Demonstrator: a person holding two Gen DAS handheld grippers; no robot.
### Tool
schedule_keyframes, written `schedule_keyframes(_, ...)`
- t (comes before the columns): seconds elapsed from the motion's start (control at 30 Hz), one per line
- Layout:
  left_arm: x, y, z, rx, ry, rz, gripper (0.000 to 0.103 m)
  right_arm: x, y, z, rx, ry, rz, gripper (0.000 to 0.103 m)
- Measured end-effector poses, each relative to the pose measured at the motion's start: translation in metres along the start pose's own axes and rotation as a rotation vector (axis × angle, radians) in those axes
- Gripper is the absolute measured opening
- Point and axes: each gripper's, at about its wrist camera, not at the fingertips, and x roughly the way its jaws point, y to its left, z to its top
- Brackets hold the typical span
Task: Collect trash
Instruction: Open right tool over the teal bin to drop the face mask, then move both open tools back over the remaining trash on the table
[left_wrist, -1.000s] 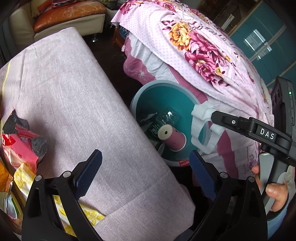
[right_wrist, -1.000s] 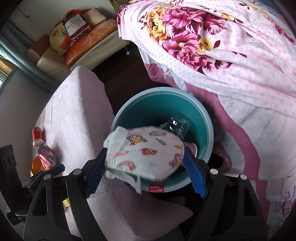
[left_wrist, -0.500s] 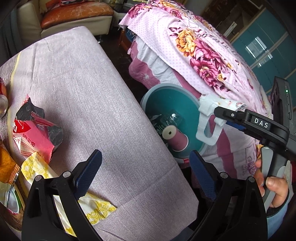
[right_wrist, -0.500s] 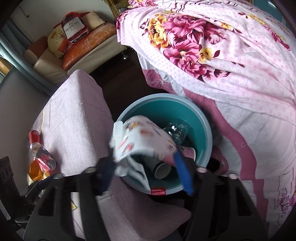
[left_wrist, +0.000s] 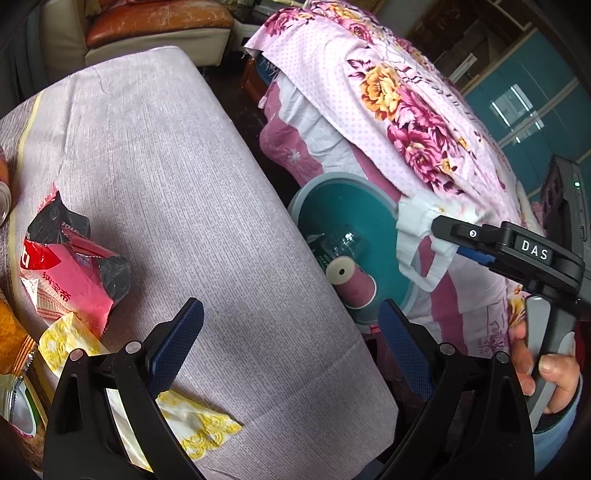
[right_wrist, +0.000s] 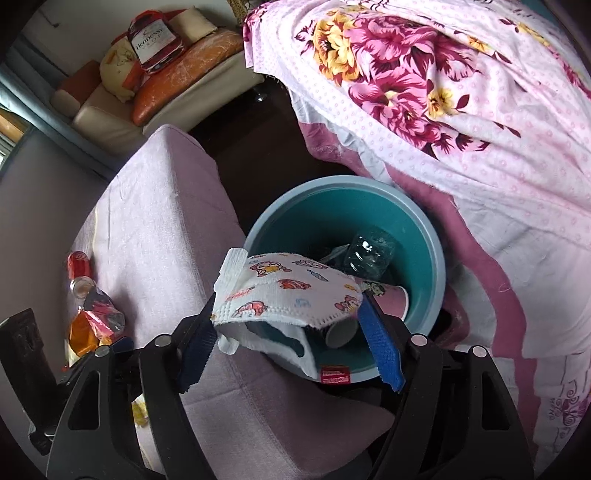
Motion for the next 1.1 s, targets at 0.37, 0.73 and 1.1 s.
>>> schedule_keyframes(0.37,0.003,0.000,0.006,0.018,-0.013,-0.030,0.095,-0.004,0.016,0.005,-0.089,0.010,0.046,0.006)
schedule_keyframes(0.73,0.010,-0.009,0.005,0.050,-0.005,-0.011,0.095,-0.007,0.011,0.011,-0.044,0.034,0.109,0.067)
schedule_keyframes(1.1,0.001,-0.003,-0.001,0.030,-0.009,0.005,0.095,-0.005,0.007,0.006,-0.026,0.045,0.088,0.074)
